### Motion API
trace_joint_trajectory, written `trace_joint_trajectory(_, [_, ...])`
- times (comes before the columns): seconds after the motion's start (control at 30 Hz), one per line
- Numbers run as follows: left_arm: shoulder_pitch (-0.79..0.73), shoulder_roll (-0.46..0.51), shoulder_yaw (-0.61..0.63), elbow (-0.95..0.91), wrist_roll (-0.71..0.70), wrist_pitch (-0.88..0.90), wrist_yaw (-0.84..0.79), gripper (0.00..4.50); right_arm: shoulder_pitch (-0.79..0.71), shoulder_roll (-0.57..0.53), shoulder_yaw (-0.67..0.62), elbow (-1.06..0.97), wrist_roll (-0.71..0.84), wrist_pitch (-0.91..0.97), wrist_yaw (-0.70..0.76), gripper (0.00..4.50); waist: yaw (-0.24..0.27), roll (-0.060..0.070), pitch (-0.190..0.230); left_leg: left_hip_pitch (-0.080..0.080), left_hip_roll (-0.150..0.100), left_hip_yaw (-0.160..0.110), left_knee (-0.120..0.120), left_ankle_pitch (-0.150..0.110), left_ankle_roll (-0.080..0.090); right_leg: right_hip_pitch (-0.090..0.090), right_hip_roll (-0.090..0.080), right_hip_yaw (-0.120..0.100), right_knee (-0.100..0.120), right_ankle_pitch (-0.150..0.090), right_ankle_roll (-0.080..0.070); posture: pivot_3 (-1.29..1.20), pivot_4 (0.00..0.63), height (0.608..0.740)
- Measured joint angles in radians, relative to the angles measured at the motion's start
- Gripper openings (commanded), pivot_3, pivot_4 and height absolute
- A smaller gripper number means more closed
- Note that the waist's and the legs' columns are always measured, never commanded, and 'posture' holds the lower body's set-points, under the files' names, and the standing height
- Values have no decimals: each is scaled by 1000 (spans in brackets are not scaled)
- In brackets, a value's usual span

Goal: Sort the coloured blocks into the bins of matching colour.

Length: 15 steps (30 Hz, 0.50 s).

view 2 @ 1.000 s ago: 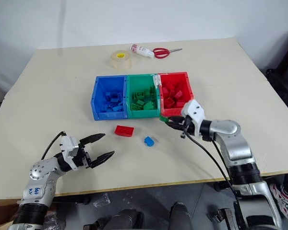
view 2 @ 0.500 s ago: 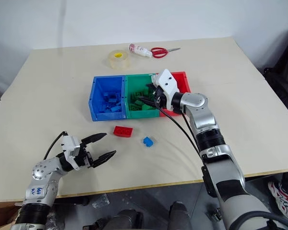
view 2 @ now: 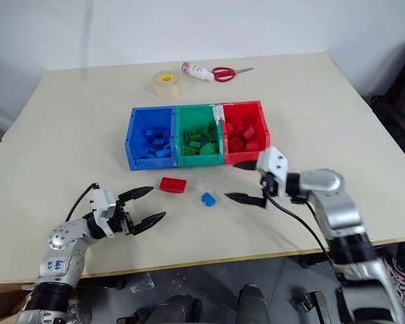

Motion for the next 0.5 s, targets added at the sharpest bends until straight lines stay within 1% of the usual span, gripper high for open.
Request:
trace_joint_trajectory(0.1, [-20, 3, -4, 30, 0, -1, -16, 4500, 130, -95, -75, -64, 32, 31, 17, 4466, 2, 0, 0, 0, 0, 2, 0, 0, 0, 0, 0, 0, -2, 0, 0, 0, 150, 740])
trace_joint_trajectory(0.23, [-38, 5, -7, 57, 0, -4, -35, 4500, 265, -180, -167, -109, 46, 50, 23, 4466, 9, 0, 0, 1, 1, 4, 0, 0, 0, 1, 0, 0, -2, 0, 0, 0, 150, 740])
trace_joint_trajectory(0.37, [-45, 5, -9, 65, 0, -6, -47, 4500, 282, -190, -183, -145, 60, 68, 8, 4466, 12, 0, 0, 1, 3, 8, 0, 0, 0, 2, 0, -1, -7, 1, 2, 0, 150, 740])
trace_joint_trajectory(0.5, [-58, 3, -11, 67, 3, -11, -49, 4500, 244, -153, -156, -162, 61, 79, -28, 4466, 22, 0, 0, 1, 3, 8, 0, 0, 0, 2, 0, -1, -8, 1, 2, 0, 150, 740])
